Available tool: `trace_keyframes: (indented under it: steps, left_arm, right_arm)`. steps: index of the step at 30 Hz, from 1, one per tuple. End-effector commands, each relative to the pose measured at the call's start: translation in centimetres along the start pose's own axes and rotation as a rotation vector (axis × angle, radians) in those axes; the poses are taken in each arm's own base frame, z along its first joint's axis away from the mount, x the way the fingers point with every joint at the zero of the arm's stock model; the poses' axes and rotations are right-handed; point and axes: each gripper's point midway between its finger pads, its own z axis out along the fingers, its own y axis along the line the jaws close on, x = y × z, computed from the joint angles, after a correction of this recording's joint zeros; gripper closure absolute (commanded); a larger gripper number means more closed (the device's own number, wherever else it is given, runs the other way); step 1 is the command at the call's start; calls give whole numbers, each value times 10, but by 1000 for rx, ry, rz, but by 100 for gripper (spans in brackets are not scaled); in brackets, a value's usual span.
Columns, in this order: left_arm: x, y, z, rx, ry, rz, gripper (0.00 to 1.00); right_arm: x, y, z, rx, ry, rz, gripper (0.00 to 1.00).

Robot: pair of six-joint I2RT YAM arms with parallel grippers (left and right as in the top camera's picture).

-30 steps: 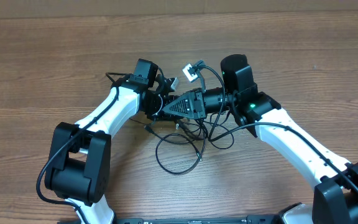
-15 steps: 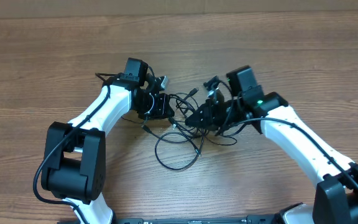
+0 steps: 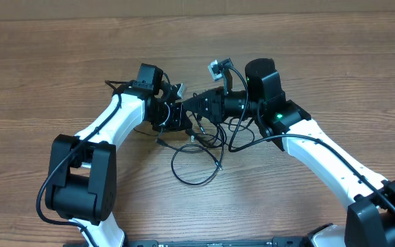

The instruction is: Untangle cables

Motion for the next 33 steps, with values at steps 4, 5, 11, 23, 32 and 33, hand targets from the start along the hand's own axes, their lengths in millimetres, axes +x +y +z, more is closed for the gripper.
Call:
trace_keyframes:
  steps: [4,5,11,23,32,33]
  left_arm:
    - [2,1,4,1,11,-8,96]
    - [2,1,4,3,11,-7,96]
    - [-2,6,-1,9,-1,-25,59]
    - [-7,-5,-11,142,-12,-48,59]
    - [-14,-6,-23,221,-32,-129,60]
    - [-15,-3,-26,224,-36,-139,60]
  right_arm:
    - [-35,18,-6,-15,-125,-121,96]
    - [-36,12,-6,12,-136,-92,96]
    - [18,-4,0,58,63,69,96]
    - [56,6,-5,-17,216,113,96]
    - [76,19,-4,-69,293,112,96]
    - [77,19,-4,-69,296,107,96]
